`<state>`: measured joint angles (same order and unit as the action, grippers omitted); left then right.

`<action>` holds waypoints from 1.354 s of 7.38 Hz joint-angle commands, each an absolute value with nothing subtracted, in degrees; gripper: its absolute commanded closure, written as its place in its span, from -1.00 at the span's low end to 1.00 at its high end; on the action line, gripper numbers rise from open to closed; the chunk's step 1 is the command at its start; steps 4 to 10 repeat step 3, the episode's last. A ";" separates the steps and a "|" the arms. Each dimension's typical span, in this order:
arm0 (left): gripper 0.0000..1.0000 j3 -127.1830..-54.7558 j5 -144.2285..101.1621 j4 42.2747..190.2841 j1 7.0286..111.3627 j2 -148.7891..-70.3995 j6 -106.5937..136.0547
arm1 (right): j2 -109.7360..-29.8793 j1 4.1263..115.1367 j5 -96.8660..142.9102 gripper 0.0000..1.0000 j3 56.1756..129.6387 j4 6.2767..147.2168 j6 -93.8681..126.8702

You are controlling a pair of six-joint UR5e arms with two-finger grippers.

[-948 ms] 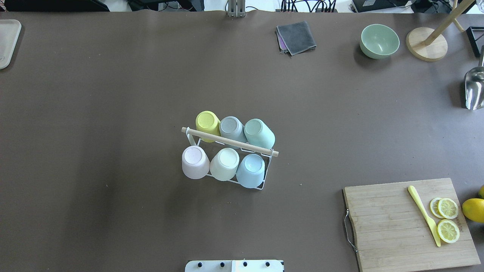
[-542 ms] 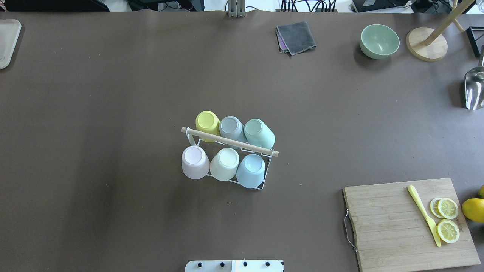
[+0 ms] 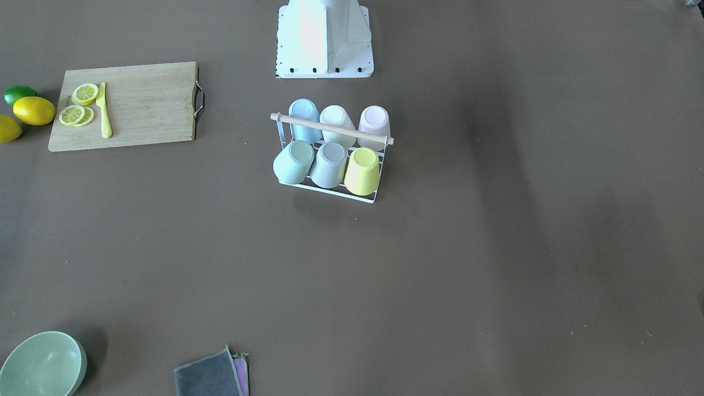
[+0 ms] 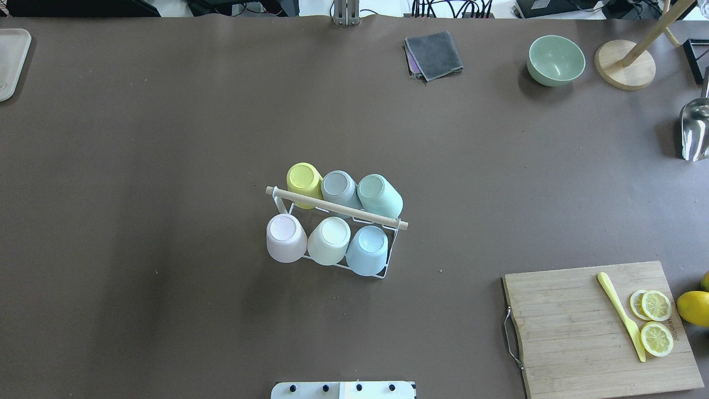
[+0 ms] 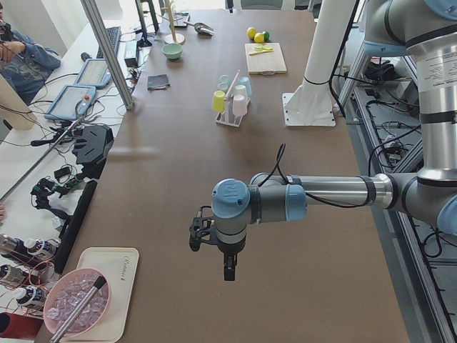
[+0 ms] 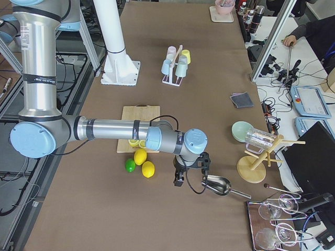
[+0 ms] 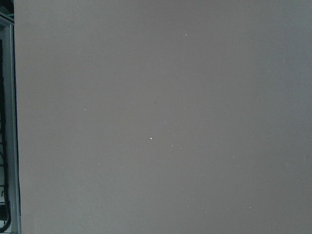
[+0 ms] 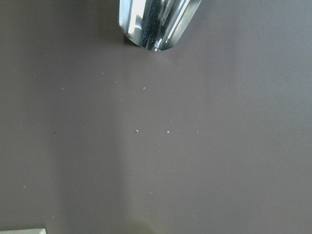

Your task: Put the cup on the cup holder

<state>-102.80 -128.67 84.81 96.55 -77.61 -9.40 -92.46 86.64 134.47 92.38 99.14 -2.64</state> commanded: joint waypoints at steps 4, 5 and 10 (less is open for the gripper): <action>-0.97 -102.74 -128.67 84.82 96.59 -77.61 -9.40 | -92.46 86.66 135.08 -1.00 91.85 99.14 -2.55; -0.97 -102.74 -128.67 84.82 96.59 -77.61 -9.40 | -92.46 86.66 135.08 -1.00 91.85 99.14 -2.55; -0.97 -102.74 -128.67 84.82 96.59 -77.61 -9.40 | -92.46 86.66 135.08 -1.00 91.85 99.14 -2.55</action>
